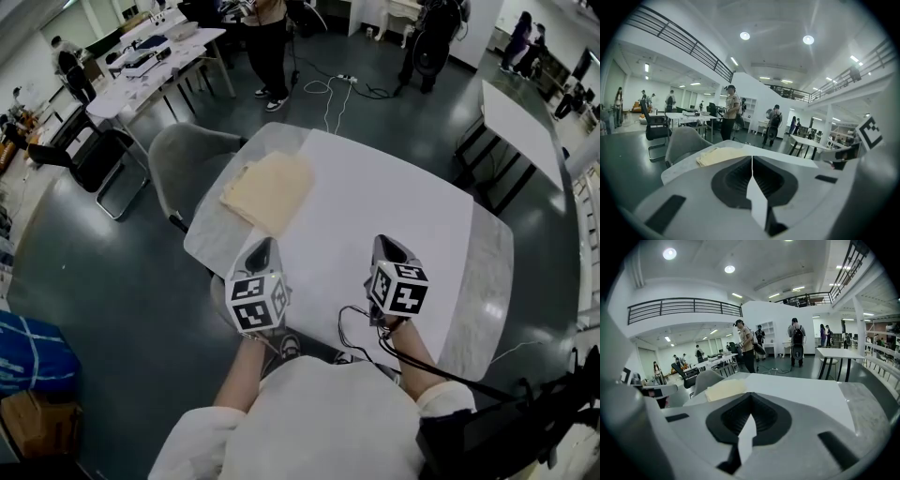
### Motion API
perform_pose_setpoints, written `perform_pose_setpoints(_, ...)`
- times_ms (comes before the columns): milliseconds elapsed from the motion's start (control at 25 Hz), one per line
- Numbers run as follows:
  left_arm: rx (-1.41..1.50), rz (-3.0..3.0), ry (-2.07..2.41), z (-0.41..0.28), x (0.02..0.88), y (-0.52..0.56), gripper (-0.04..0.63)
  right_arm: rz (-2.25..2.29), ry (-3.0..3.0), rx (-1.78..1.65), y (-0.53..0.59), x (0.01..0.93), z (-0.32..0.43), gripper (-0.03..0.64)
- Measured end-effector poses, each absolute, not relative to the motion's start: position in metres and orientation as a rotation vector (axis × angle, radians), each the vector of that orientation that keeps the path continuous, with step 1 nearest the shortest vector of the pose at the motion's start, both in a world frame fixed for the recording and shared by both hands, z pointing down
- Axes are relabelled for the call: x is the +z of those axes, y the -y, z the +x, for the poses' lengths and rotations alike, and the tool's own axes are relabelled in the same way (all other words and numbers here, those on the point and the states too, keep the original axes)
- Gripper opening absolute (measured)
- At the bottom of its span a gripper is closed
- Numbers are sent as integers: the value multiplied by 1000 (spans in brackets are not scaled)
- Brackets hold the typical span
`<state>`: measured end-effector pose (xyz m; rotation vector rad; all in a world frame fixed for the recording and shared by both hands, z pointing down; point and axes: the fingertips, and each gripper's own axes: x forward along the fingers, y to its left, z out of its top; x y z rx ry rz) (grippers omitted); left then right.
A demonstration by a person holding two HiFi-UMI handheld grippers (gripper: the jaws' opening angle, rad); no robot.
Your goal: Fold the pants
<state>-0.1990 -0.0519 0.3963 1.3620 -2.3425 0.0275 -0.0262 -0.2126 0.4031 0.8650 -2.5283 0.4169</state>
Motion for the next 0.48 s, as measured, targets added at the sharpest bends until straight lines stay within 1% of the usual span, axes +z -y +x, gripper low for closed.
perform_pose_setpoints(480, 9, 1353, 2338, -197, 402, 57, 9, 878, 2521, 420, 214, 407, -23, -9)
